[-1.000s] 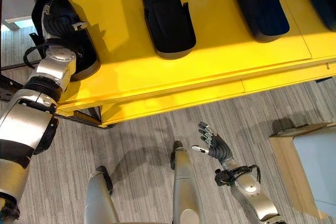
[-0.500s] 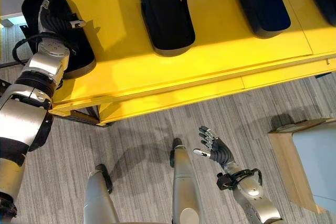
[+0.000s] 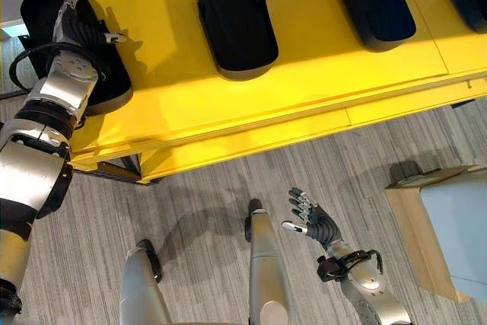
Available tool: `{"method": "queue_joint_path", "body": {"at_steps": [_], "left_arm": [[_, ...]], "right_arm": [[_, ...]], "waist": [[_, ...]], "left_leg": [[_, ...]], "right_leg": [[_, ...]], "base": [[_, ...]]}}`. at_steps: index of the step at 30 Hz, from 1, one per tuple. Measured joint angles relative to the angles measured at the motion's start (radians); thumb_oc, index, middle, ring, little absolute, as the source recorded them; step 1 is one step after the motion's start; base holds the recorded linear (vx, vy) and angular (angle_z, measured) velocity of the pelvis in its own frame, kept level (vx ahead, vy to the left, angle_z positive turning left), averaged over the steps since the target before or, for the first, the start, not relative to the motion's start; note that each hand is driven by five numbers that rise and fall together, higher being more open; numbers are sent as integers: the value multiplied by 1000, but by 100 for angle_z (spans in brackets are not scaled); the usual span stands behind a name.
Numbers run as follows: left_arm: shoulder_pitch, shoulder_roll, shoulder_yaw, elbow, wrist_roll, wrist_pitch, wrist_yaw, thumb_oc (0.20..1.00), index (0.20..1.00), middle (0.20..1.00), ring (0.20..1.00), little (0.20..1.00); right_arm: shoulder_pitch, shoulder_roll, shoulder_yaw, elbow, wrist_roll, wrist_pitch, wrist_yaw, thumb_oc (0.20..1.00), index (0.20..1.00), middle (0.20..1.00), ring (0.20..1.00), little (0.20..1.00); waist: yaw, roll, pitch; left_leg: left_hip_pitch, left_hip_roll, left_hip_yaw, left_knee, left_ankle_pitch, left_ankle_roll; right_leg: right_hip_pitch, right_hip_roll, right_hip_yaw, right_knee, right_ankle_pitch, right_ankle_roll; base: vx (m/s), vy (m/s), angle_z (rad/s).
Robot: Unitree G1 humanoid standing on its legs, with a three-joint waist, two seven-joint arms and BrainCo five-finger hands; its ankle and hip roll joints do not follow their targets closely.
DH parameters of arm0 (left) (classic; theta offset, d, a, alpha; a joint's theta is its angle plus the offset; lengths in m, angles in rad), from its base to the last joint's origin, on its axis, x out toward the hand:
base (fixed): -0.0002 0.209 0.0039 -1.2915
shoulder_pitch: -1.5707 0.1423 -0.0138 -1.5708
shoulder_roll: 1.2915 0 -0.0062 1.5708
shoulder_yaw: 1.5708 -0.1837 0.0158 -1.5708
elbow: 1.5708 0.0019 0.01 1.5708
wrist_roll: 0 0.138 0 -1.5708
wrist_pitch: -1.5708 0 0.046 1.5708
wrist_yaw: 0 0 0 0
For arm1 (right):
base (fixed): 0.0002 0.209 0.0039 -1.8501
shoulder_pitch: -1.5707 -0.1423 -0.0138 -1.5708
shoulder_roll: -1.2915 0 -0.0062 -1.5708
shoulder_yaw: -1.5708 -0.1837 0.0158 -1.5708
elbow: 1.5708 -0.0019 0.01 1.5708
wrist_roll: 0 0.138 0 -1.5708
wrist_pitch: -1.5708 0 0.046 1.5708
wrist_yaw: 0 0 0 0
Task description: Move parts from the plastic box to the shelf.
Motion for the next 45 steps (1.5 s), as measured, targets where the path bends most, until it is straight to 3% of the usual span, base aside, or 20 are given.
{"method": "queue_joint_path", "body": {"at_steps": [12,19,33,45], "left_arm": [[0,-10,-30,-1,5,0,-1,1000,1000,1000,1000,1000],[0,-54,-31,-5,-5,-3,-1,1000,1000,1000,1000,1000],[0,-125,-33,-50,-52,-32,-22,1000,1000,1000,1000,1000],[0,-119,-32,-52,-94,-53,-22,1000,1000,1000,1000,1000]], "right_arm": [[4,0,0,-1,8,0,6,1000,1000,1000,1000,1000],[6,2,1,-1,20,0,6,1000,1000,1000,1000,1000],[11,2,3,1,27,0,6,1000,1000,1000,1000,1000],[10,2,3,1,27,0,6,1000,1000,1000,1000,1000]], "waist": [[-1,-7,-4],[0,-22,-27],[-1,-23,-28],[-1,-23,-28]], "left_leg": [[-4,0,0,13,-8,5],[-17,0,-1,24,-11,5],[-17,-1,0,24,-12,7],[-18,-1,1,23,-12,7]], "right_leg": [[0,0,3,-1,6,2],[-9,0,5,-2,11,4],[-10,0,6,-5,13,4],[-12,0,7,-5,13,4]], "base": [[0,0,0],[0,0,0],[0,0,0],[0,0,0]]}}
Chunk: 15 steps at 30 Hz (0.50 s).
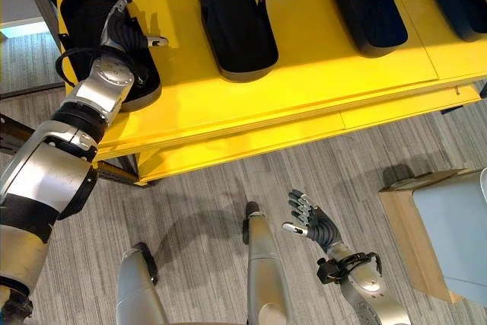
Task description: Move parts from the plastic box to the shelf.
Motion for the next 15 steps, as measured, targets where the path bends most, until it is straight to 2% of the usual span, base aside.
{"method": "queue_joint_path", "body": {"at_steps": [6,10,15], "left_arm": [[-6,54,-55,-3,7,-3,0,1000,1000,1000,1000,1000],[-15,91,-78,-7,59,-9,0,1000,1000,1000,1000,1000],[-33,153,-119,-99,93,-14,0,1000,1000,1000,1000,1000]], "right_arm": [[-1,0,1,1,0,0,0,1000,1000,1000,1000,1000],[-2,-1,1,1,0,0,2,1000,1000,1000,1000,1000],[-4,-1,0,1,0,-1,15,1000,1000,1000,1000,1000]], "waist": [[1,0,0],[6,0,0],[11,1,0]], "left_leg": [[-1,0,3,-1,0,0],[-1,0,4,0,1,-2],[-1,-1,4,-1,2,-4]], "right_leg": [[-5,0,3,2,0,0],[-5,0,3,3,0,0],[-5,-1,3,4,0,0]], "base": [[0,0,0],[0,0,0],[0,0,0]]}}
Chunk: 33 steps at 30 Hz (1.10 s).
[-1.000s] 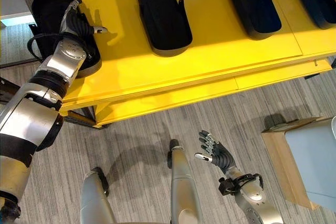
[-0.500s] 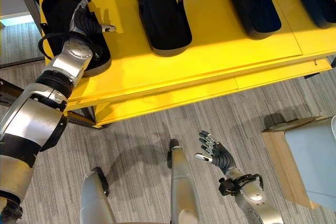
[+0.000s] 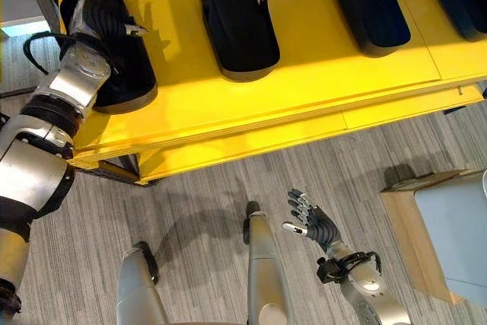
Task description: Move parts from the plastic box to the shelf.
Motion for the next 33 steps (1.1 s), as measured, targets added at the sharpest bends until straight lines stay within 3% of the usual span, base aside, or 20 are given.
{"method": "queue_joint_path", "body": {"at_steps": [7,13,17,22,33], "left_arm": [[-22,27,1,-153,-19,-43,0,1000,1000,1000,1000,1000],[10,48,23,-431,-179,-118,1,1000,1000,1000,1000,1000],[159,30,79,-623,-319,-209,-2,1000,1000,1000,1000,1000],[360,-54,156,-738,-434,-233,2,1000,1000,1000,1000,1000],[678,-154,321,-1078,-394,-268,7,1000,1000,1000,1000,1000]], "right_arm": [[-1,0,-2,6,0,-1,7,1000,1000,1000,1000,1000],[3,1,-6,12,-1,-2,3,1000,1000,1000,1000,1000],[0,2,-6,11,-2,-7,-10,1000,1000,1000,1000,1000],[-2,6,-3,10,-5,-21,-36,1000,1000,1000,1000,1000],[-22,10,-1,-3,-41,-38,-79,1000,1000,1000,1000,1000]], "waist": [[27,4,2],[50,13,7],[53,16,7],[54,16,8],[69,11,57]], "left_leg": [[1,-3,-2,0,2,-1],[3,-4,-4,-5,6,-1],[12,-8,-12,-15,12,0],[15,-10,-11,-20,12,4],[42,-13,-12,-25,14,5]], "right_leg": [[1,-2,0,4,0,-1],[3,-3,-1,6,-1,-1],[16,-3,-5,5,-3,-4],[18,-6,-5,3,-8,-9],[41,-7,-6,8,-5,-4]], "base": [[0,0,0],[-2,0,1],[-21,-4,6],[-2,0,1],[0,0,0]]}}
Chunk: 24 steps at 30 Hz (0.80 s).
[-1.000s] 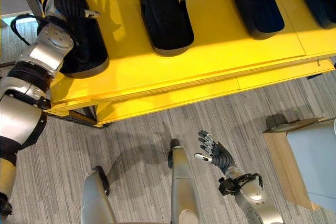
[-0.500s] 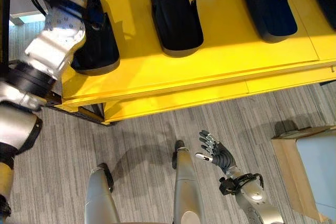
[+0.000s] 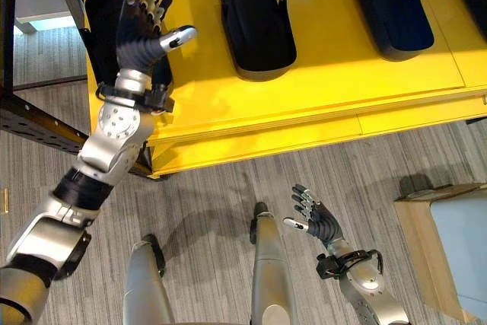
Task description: Move parts from the plastic box to the shelf.
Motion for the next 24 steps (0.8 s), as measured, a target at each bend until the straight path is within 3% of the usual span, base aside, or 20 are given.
{"method": "queue_joint_path", "body": {"at_steps": [7,16,19,24], "left_arm": [[177,9,44,-160,68,-6,-8,1000,1000,1000,1000,1000],[335,192,118,-323,478,1,-7,1000,1000,1000,1000,1000],[391,220,129,-351,559,-1,-6,1000,1000,1000,1000,1000],[482,333,146,-361,709,-1,-5,1000,1000,1000,1000,1000]], "right_arm": [[-50,12,7,-10,-1,-12,-24,1000,1000,1000,1000,1000],[-70,20,12,-43,-10,-35,-25,1000,1000,1000,1000,1000],[-70,28,14,-44,-13,-40,-26,1000,1000,1000,1000,1000],[-70,28,10,-61,-17,-42,-27,1000,1000,1000,1000,1000]], "waist": [[10,-12,19],[30,-17,45],[42,-18,53],[43,-21,64]], "left_leg": [[31,-5,4,-15,3,5],[47,-8,4,-30,9,6],[55,-8,2,-30,13,2],[53,-8,3,-30,12,5]], "right_leg": [[30,-4,0,-14,0,0],[49,-8,-7,-26,3,3],[56,-8,-8,-23,3,6],[57,-10,-9,-30,2,-1]], "base": [[0,0,0],[-12,1,1],[-63,0,1],[-6,0,1]]}}
